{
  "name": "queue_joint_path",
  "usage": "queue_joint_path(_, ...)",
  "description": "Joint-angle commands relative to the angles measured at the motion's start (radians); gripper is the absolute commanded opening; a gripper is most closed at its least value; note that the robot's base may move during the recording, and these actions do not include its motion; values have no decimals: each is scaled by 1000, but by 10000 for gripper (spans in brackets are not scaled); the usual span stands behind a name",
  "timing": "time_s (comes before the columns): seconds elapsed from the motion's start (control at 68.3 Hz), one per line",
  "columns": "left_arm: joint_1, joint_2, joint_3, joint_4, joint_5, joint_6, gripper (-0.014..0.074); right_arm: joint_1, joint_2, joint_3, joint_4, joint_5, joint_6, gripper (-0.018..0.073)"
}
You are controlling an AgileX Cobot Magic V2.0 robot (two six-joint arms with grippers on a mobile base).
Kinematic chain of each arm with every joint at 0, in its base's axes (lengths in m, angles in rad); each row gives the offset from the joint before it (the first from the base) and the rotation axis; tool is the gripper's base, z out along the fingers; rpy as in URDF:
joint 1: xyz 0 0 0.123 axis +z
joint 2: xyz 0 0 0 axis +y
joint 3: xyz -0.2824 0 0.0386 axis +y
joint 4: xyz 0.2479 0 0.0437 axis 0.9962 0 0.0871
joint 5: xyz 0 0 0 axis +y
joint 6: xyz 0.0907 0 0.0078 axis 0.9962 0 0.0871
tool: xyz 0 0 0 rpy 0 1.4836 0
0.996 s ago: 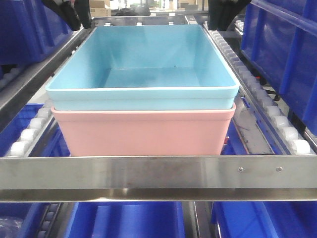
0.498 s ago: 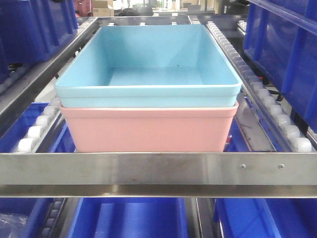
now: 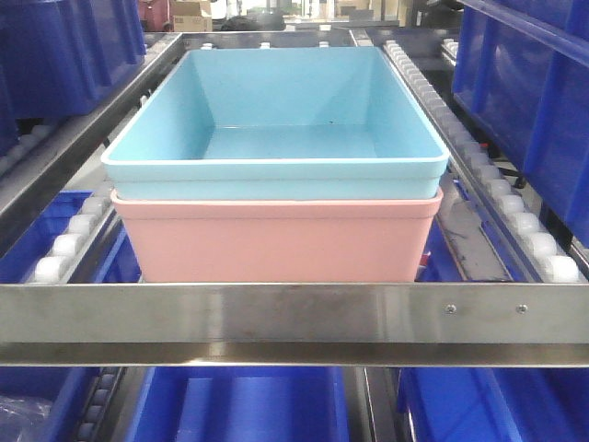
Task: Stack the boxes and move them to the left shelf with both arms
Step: 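Open both grippers and release the bin walls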
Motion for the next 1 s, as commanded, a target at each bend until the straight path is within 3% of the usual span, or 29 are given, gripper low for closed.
queue_joint_path(0.0,-6,-92,16,57,-97,-6,17,-3,-91,4,-20,-84,-9,88)
queue_joint_path(0.176,-6,-237,57,61,-95,-6,16,-3,-211,29,-20,-77,-9,88)
queue_joint_path(0.674,-6,-241,57,61,-98,-6,16,-20,-215,45,-38,-71,-9,88)
queue_joint_path(0.791,-6,-241,57,61,-98,-6,16,-154,-256,125,-29,-125,-34,88)
queue_joint_path(0.908,-6,-241,57,61,-98,-6,16,-362,-328,261,166,-238,-228,88)
queue_joint_path(0.981,-6,-241,57,61,-98,-6,16,-466,-369,334,219,-299,-324,88)
